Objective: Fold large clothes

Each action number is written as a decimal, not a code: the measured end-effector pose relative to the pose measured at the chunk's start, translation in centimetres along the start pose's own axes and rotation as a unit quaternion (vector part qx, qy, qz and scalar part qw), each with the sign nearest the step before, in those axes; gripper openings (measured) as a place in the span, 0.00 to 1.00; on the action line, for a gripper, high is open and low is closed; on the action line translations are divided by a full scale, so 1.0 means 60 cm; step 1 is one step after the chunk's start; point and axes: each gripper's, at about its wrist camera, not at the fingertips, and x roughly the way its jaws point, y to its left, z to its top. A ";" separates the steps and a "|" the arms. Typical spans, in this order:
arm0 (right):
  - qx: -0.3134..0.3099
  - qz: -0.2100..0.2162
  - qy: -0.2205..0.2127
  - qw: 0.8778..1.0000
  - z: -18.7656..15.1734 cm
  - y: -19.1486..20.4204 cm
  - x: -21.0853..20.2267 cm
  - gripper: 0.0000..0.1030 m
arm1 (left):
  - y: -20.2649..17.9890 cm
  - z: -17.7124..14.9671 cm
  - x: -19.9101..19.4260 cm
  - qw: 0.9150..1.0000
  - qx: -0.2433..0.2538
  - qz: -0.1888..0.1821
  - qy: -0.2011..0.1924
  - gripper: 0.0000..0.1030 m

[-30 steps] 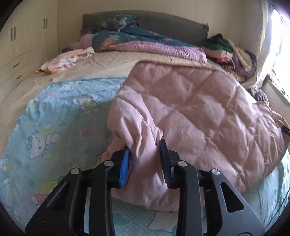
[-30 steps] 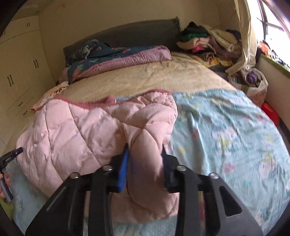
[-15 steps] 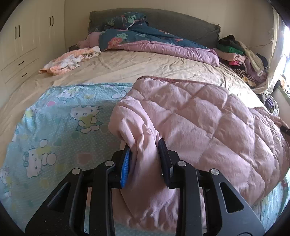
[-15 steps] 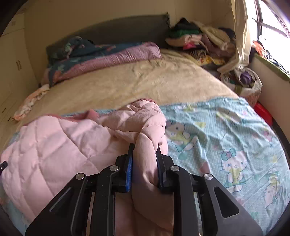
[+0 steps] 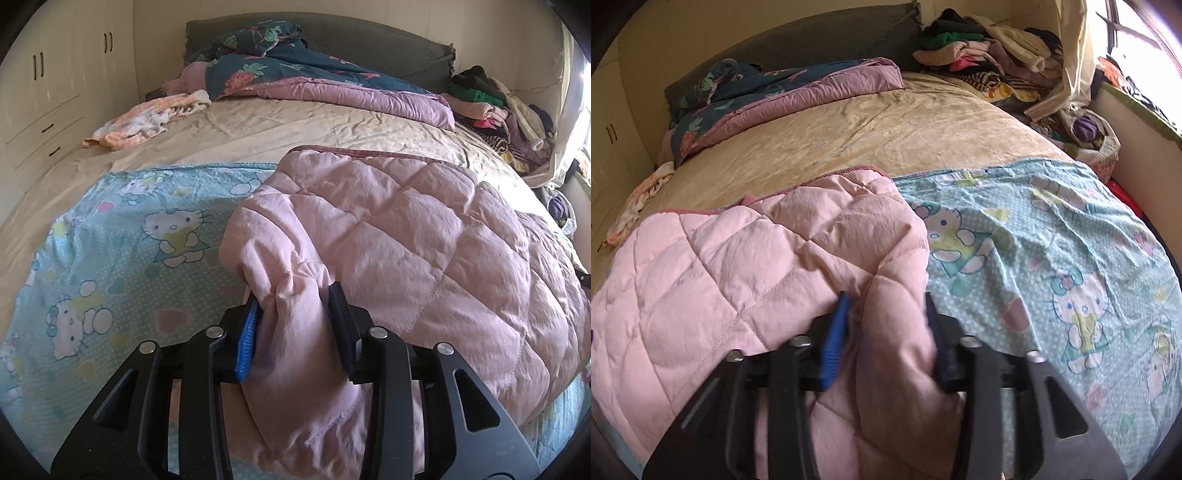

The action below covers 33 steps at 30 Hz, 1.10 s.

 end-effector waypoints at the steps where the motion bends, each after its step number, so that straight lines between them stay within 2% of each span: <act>1: 0.005 0.013 -0.008 1.000 -0.004 -0.002 -0.016 0.72 | 0.000 0.001 -0.003 1.000 0.000 0.002 -0.001 0.30; 4: 0.012 0.040 -0.023 0.999 -0.015 -0.001 -0.056 0.89 | 0.003 0.003 -0.014 1.000 0.000 0.006 -0.001 0.35; 6: 0.012 0.054 -0.032 0.998 -0.025 0.000 -0.086 0.94 | 0.004 0.004 -0.023 1.000 0.000 0.006 -0.005 0.49; 7: 0.013 0.059 -0.035 0.998 -0.029 0.002 -0.098 0.95 | 0.005 0.003 -0.031 1.000 -0.001 0.004 -0.007 0.51; 9: 0.018 0.075 -0.038 0.996 -0.039 0.001 -0.124 0.96 | 0.004 0.003 -0.043 1.000 -0.003 0.002 -0.012 0.62; 11: 0.027 0.082 -0.042 0.995 -0.049 -0.001 -0.144 0.96 | 0.003 0.001 -0.055 1.000 -0.004 -0.003 -0.016 0.64; 14: 0.041 0.088 -0.042 0.994 -0.068 -0.004 -0.169 0.96 | 0.005 -0.005 -0.071 1.000 -0.008 -0.001 -0.016 0.73; 23: 0.084 0.080 -0.024 0.993 -0.122 -0.026 -0.190 0.96 | 0.029 -0.050 -0.089 0.999 -0.047 -0.001 0.001 0.83; 27: 0.100 0.082 -0.015 0.992 -0.143 -0.034 -0.189 0.96 | 0.040 -0.071 -0.095 0.997 -0.072 -0.009 0.009 0.84; 31: 0.131 0.093 0.010 0.987 -0.159 -0.044 -0.171 0.96 | 0.062 -0.092 -0.082 0.988 -0.136 -0.054 0.038 0.89; 33: 0.145 0.099 0.018 0.984 -0.163 -0.045 -0.161 0.96 | 0.069 -0.100 -0.064 0.984 -0.157 -0.058 0.056 0.89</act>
